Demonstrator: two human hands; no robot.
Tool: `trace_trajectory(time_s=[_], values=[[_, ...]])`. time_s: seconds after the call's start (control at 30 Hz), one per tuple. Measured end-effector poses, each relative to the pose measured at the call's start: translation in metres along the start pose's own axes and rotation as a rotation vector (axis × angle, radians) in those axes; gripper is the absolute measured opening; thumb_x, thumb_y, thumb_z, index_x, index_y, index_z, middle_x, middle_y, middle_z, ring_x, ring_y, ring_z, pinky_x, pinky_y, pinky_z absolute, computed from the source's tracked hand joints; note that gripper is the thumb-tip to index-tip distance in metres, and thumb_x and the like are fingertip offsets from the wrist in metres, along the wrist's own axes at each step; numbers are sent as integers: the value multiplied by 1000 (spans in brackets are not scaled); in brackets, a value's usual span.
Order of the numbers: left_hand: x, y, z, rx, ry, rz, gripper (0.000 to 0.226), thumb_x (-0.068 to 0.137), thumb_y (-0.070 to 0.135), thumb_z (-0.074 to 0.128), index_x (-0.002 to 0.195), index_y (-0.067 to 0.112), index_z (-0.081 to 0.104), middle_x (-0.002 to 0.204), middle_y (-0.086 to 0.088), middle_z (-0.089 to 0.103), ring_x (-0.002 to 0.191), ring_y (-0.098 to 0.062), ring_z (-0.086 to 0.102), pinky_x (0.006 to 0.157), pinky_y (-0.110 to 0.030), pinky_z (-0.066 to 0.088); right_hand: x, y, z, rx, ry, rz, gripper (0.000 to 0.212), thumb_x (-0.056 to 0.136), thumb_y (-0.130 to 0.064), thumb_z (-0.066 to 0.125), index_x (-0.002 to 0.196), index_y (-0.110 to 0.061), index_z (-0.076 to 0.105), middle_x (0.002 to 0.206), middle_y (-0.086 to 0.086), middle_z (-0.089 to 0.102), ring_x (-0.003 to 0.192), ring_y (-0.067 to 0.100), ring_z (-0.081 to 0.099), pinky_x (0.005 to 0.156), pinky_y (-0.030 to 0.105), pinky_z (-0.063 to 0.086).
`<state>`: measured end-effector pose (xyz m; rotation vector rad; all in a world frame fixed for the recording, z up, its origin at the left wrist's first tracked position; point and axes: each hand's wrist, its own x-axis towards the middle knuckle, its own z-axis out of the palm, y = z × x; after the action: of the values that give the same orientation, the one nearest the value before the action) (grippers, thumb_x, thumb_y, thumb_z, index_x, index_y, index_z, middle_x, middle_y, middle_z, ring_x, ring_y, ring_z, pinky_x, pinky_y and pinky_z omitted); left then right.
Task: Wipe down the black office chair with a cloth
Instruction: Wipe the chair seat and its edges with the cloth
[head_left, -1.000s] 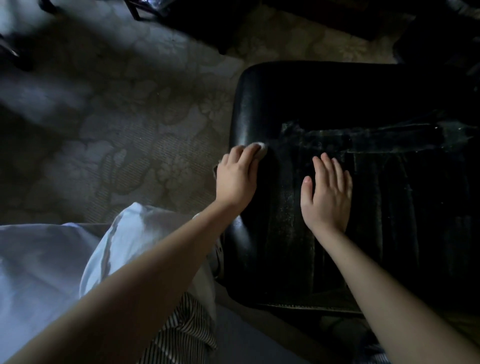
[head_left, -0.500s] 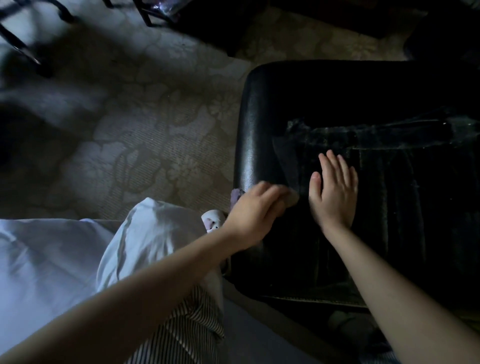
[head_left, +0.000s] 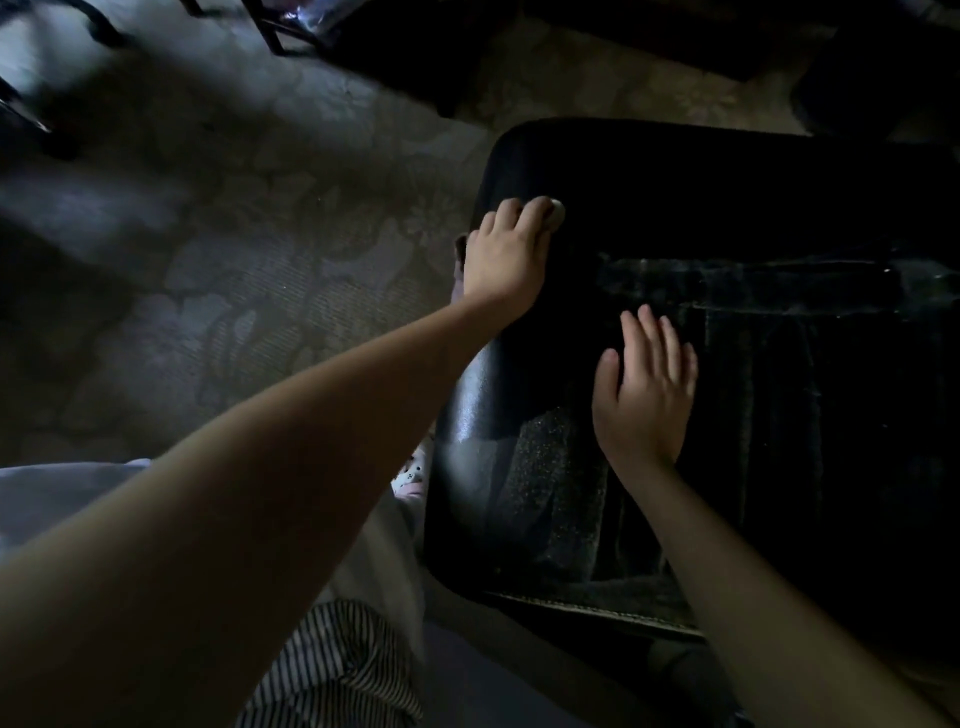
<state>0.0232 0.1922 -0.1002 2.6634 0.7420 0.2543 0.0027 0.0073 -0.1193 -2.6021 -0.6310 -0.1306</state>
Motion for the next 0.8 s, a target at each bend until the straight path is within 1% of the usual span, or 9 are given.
trace_trajectory(time_s=[0.17,0.3,0.4,0.53,0.63,0.67,0.7,0.77,0.8], values=[[-20,0,-3,2,-1,125,38,96,30,40,131,19,51,118,-9,55,107,-31,52,87,-41,38,5,-5,5,6,37,40,51,93,-32,32,132,-8,53,142,9,47,134,28,38,111,40,16],[-50,2,-7,-24,7,247,44,88,34,35,118,15,62,100,-10,62,86,-33,59,71,-40,45,7,-7,5,21,37,54,51,93,-33,31,132,-8,53,142,10,47,134,28,38,111,41,17],[-75,0,-11,-47,10,329,39,87,31,40,112,15,65,92,-8,63,77,-30,61,64,-36,47,8,-8,3,33,37,62,52,94,-33,29,131,-8,54,141,10,48,134,29,39,111,42,18],[-112,-4,-19,-64,-61,413,40,87,31,41,115,14,64,95,-8,63,77,-29,61,68,-37,49,6,-8,0,17,7,53,52,94,-33,28,131,-8,53,140,10,49,133,29,40,110,43,20],[-124,-6,-32,-144,-196,456,43,86,33,40,116,13,63,98,-10,62,84,-29,62,76,-36,49,7,-5,-6,27,-67,39,54,94,-35,26,135,-9,49,144,9,44,137,26,34,112,43,16],[-121,-6,-37,-199,-265,436,43,86,33,42,116,12,63,101,-10,62,89,-27,61,80,-33,47,8,-4,-9,54,-94,40,54,94,-34,26,137,-9,47,146,8,41,138,25,32,113,42,15],[-116,-6,-41,-273,-346,372,40,85,32,46,115,12,63,103,-10,62,93,-23,60,84,-29,45,8,-3,-12,95,-113,43,54,94,-33,26,139,-9,43,148,7,39,139,23,30,114,40,13],[-100,2,-51,-487,-458,127,23,86,25,56,105,16,64,101,-8,62,91,-17,58,84,-28,44,10,1,-21,164,-118,46,55,93,-31,28,142,-9,38,149,8,37,139,22,31,114,39,14],[-89,7,-55,-605,-464,-5,10,88,20,59,98,20,62,97,-8,62,85,-14,57,80,-28,46,12,3,-26,163,-107,41,55,93,-30,29,142,-8,38,148,8,38,138,22,33,113,40,15]])
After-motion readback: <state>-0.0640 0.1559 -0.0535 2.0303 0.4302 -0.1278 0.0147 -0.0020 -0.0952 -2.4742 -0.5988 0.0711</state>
